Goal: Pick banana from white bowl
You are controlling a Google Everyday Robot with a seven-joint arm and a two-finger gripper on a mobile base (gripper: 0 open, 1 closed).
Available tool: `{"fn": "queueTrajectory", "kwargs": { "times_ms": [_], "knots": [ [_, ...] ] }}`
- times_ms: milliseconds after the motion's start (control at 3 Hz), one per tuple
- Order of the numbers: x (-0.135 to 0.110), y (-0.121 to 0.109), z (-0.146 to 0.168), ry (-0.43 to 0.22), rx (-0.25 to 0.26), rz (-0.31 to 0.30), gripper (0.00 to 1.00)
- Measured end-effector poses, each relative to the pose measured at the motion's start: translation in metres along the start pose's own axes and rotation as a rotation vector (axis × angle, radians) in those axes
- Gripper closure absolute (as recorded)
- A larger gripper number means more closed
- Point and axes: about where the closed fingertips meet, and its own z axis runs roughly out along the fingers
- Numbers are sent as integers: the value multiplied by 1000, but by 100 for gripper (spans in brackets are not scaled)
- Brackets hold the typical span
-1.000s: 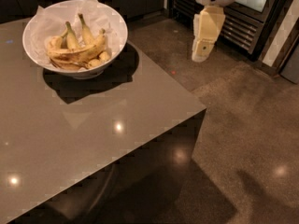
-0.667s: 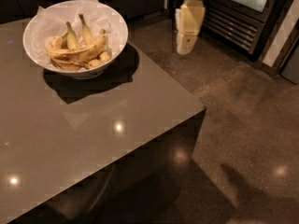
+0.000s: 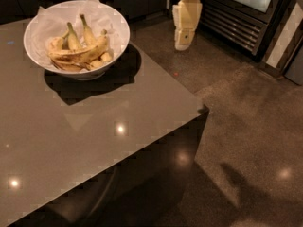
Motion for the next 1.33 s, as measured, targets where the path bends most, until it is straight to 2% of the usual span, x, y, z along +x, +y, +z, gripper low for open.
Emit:
{"fn": "queueTrajectory", "kwargs": {
  "times_ms": [667, 1000, 1333],
  "knots": [
    [-51, -48, 34, -52, -11, -204, 0],
    [-55, -54, 34, -61, 7, -209, 0],
    [-66, -62, 45, 5, 2, -269, 0]
  ]
}}
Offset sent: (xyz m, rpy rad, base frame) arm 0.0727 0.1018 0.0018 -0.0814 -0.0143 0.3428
